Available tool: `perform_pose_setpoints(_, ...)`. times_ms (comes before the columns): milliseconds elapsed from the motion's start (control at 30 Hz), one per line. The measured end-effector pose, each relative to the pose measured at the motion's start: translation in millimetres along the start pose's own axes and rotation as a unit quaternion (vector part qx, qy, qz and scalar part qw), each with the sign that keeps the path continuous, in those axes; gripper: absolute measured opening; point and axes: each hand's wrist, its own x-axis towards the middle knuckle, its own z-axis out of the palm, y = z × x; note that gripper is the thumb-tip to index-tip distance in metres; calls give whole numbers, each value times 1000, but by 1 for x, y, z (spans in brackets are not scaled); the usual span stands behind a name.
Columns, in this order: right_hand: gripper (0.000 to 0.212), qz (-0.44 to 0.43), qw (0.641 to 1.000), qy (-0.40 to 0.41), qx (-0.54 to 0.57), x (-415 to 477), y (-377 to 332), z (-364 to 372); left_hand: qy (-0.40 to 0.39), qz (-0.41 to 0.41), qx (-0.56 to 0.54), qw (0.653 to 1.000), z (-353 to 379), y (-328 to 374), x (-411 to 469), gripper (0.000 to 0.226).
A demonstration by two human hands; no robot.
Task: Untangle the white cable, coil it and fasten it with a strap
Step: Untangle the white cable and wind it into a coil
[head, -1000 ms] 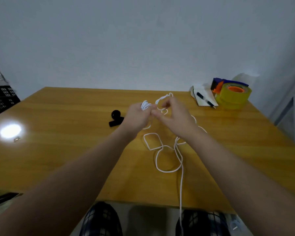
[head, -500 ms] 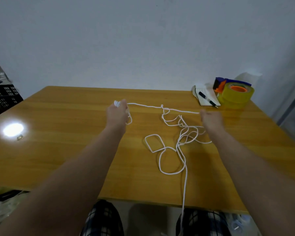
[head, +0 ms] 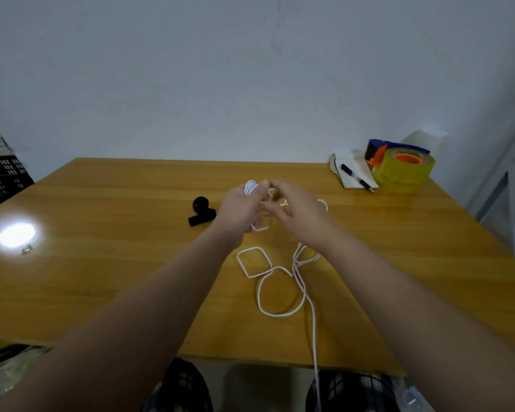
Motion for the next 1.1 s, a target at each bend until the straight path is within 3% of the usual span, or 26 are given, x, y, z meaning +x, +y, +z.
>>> perform_pose_setpoints(100,14,52,985,69,146,0,10,-5,-64,-25,-28,997,-7,6,-8,43)
perform_pose_setpoints(200,17,38,983,108,143,6,11,-11,-167,-93,-28,981,-8,13,-21,49)
perform_pose_setpoints(267,24,45,987,112,108,12,11,-13,-230,-110,-39,966,-4,19,-28,48)
perform_pose_setpoints(333,47,77,986,115,91,13,15,-16,-256,-109,-62,958,1,25,-31,45)
perform_pose_setpoints(433,63,110,985,100,82,9,21,-20,-214,-79,-135,964,2,32,-27,34)
perform_pose_setpoints(600,47,135,971,91,173,-10,46,-19,-86,-39,-261,961,-19,43,-6,28)
perform_pose_setpoints(767,26,115,993,3,-34,-14,43,-13,-109,-53,-302,945,-14,32,-1,35)
perform_pose_setpoints(833,46,103,975,-90,-176,-17,38,-8,-105,-74,-343,931,-10,34,-2,49)
perform_pose_setpoints(900,65,80,944,-160,-277,-20,32,-3,-100,-90,-360,923,-7,34,-1,48)
perform_pose_setpoints(1033,67,76,915,-226,-325,-22,13,-1,-122,-127,-388,905,1,37,-1,43)
perform_pose_setpoints(1100,62,29,907,-236,-348,-24,3,5,-124,-125,-392,903,6,35,3,32)
